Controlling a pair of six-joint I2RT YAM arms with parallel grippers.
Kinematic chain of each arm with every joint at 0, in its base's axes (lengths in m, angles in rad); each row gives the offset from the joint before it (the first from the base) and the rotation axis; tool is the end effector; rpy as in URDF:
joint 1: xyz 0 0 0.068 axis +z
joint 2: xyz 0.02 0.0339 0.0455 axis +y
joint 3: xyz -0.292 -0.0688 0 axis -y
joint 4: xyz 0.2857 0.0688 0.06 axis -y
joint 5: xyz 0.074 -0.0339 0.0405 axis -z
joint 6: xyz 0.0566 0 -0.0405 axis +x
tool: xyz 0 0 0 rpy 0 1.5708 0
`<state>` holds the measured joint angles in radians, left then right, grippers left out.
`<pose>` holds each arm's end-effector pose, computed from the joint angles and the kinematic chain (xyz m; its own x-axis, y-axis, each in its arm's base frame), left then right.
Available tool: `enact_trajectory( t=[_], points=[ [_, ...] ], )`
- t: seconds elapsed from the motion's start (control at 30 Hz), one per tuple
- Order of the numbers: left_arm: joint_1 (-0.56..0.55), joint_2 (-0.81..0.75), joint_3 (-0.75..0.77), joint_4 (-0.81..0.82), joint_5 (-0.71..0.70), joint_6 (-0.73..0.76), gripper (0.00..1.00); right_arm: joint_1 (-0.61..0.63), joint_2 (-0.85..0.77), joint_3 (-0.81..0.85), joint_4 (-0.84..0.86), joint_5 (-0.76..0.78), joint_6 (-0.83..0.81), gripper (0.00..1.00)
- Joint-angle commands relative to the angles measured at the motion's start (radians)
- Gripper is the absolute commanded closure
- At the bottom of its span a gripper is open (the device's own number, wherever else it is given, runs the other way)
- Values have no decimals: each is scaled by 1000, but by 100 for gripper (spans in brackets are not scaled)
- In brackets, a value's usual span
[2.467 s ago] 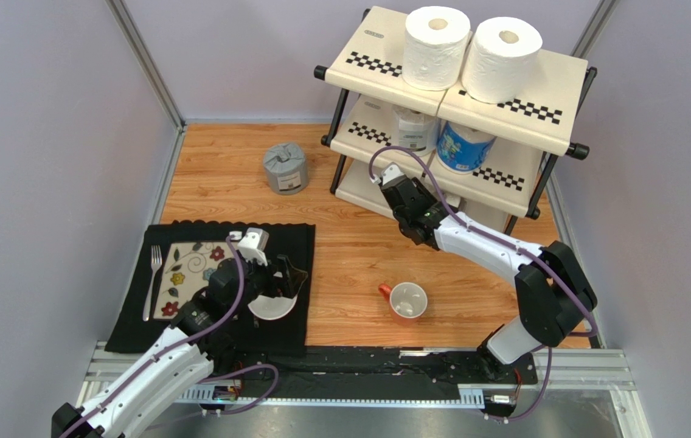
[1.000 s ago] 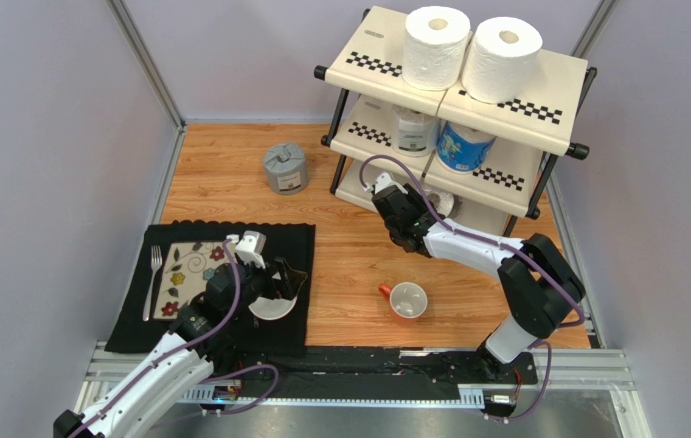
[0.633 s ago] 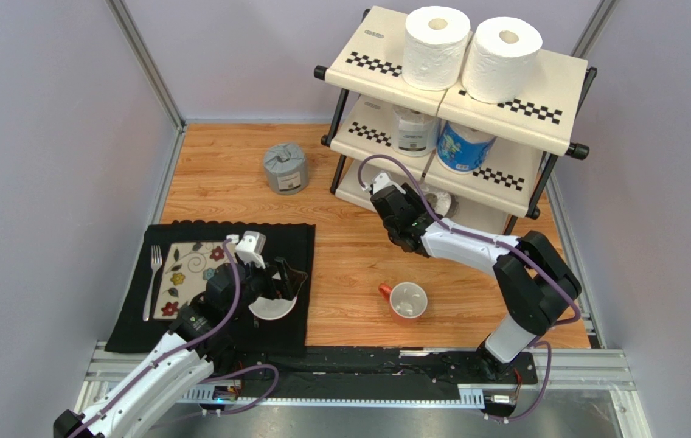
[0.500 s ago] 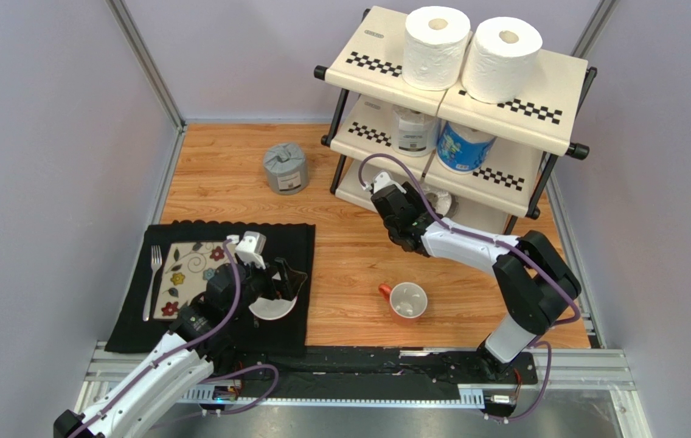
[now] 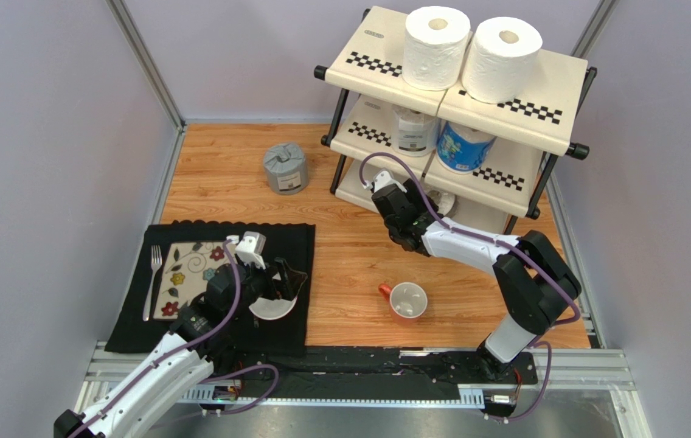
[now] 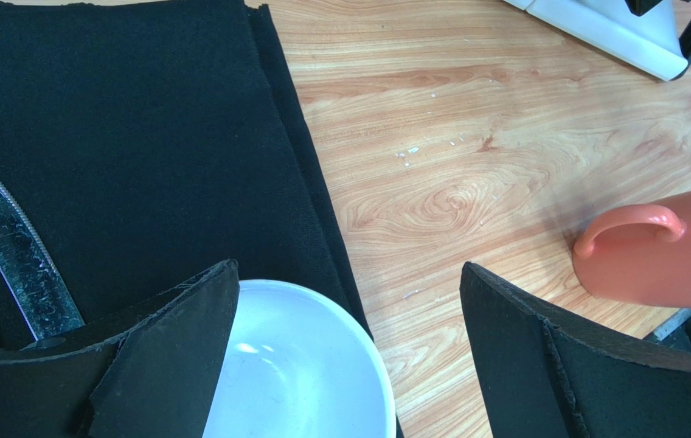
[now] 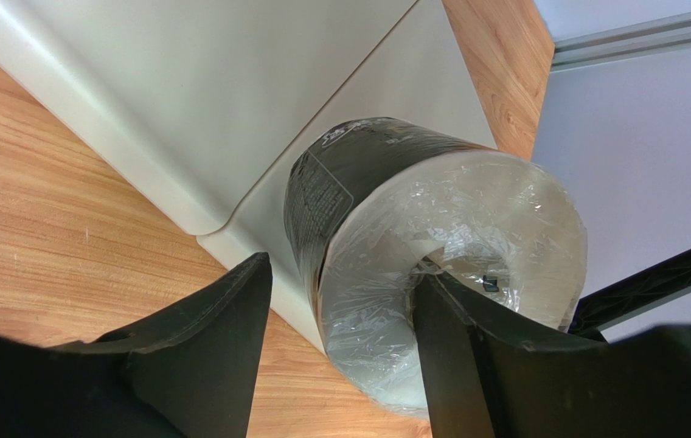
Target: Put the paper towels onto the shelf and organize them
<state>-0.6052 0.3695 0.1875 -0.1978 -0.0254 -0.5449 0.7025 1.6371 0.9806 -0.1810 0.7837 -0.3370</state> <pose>0.1331 -0.0903 0.1778 -0.5455 -0.2527 -0.7991 0.3118 0.8239 -0.4733 0.3148 0.2142 0.1932 -0.5031 -0.7327 -0.4583 -0.2791 0.6396 -0.7163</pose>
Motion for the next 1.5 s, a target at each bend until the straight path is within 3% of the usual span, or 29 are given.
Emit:
enact_trajectory(
  t=[0.0,0.8,1.07,1.27,1.47],
  points=[
    [5,-3,-14,26,4,-20,1,-6,-3,15,58,54,6,38],
    [5,2,-19,38,8,-23,1,-11,-49,23,107,187,-14,37],
    [5,-4,-23,32,7,-24,1,0,-131,23,83,160,0,37],
    [5,-4,-19,31,-2,-27,1,115,-172,50,3,60,-25,37],
    [5,-26,-14,6,-16,-33,1,288,-90,151,-106,-3,-1,37]
  ],
)
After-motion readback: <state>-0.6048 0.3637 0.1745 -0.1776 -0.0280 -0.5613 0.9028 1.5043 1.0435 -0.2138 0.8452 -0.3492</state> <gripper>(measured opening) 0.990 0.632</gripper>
